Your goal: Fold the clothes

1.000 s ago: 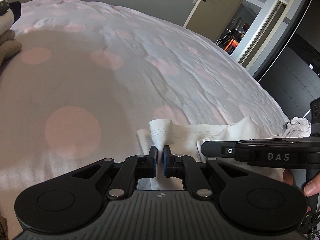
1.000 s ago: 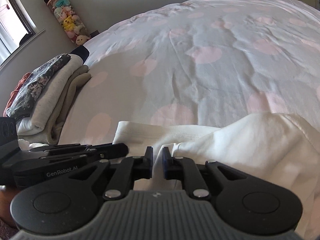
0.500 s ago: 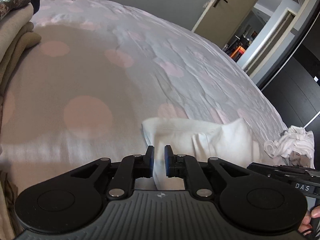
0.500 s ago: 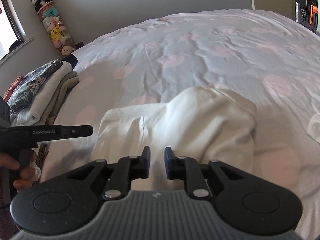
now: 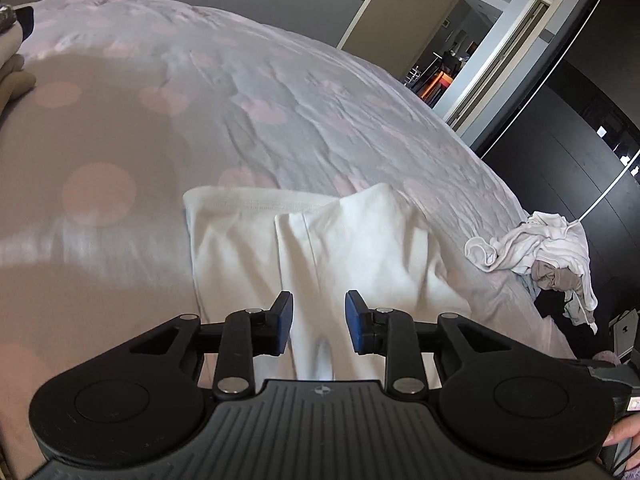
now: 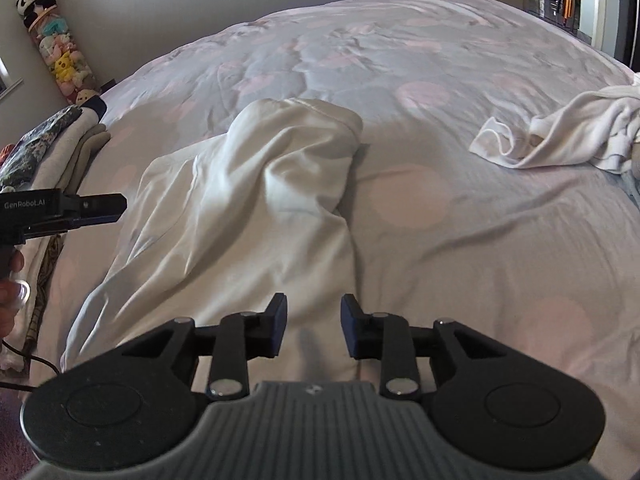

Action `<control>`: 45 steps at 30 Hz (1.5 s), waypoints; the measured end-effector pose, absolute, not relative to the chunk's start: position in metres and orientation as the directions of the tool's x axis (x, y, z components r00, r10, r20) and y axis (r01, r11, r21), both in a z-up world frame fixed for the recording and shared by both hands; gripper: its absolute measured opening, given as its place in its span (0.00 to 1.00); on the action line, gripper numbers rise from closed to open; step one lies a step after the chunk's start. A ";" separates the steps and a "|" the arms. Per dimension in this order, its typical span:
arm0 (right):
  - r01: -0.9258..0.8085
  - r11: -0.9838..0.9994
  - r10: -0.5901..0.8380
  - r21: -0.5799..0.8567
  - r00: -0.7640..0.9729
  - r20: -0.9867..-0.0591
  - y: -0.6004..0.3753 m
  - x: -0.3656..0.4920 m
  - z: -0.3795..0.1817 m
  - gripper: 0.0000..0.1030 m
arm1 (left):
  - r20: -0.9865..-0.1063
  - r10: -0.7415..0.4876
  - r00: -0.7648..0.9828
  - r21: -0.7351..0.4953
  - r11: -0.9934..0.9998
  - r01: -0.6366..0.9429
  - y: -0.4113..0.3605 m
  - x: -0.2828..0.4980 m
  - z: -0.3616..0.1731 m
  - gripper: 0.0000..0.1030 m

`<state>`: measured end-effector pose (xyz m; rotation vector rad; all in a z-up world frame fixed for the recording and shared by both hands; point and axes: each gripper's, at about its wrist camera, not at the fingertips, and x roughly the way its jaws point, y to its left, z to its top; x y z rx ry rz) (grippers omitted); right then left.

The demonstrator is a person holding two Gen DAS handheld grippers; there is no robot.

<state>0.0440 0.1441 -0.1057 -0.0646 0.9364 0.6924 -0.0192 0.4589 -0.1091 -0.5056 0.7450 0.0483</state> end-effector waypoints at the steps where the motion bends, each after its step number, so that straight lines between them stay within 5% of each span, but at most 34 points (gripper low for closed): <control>1: -0.563 0.790 0.519 0.244 0.401 -0.754 0.141 0.047 -0.104 0.33 | -0.665 -0.118 0.737 -0.406 0.886 -0.225 0.459 -0.012 -0.108 0.25; 11: -0.534 0.789 0.563 0.305 0.427 -0.708 0.150 0.087 -0.099 0.35 | -0.711 -0.090 0.697 -0.372 0.890 -0.264 0.472 0.051 -0.143 0.25; 14: -0.527 0.790 0.562 0.315 0.415 -0.716 0.149 0.089 -0.105 0.35 | -0.691 -0.095 0.717 -0.395 0.880 -0.265 0.476 0.054 -0.148 0.05; 18: -0.509 0.800 0.551 0.319 0.411 -0.726 0.145 0.092 -0.114 0.35 | -0.629 -0.079 0.774 -0.406 0.882 -0.240 0.474 0.041 -0.129 0.01; 26: -0.517 0.794 0.557 0.320 0.405 -0.725 0.151 0.102 -0.117 0.35 | -0.678 0.061 0.733 -0.285 0.897 -0.338 0.493 0.033 -0.126 0.01; 33: -0.550 0.768 0.589 0.328 0.406 -0.699 0.171 0.123 -0.109 0.35 | -0.672 0.026 0.740 -0.348 0.871 -0.347 0.498 0.025 -0.147 0.05; 37: -0.535 0.761 0.607 0.366 0.389 -0.694 0.191 0.159 -0.111 0.52 | -0.666 0.021 0.745 -0.365 0.862 -0.351 0.497 0.011 -0.143 0.16; 45: -0.468 0.710 0.669 0.526 0.215 -0.711 0.216 0.223 -0.143 0.52 | -0.694 0.018 0.720 -0.332 0.879 -0.342 0.491 0.015 -0.159 0.17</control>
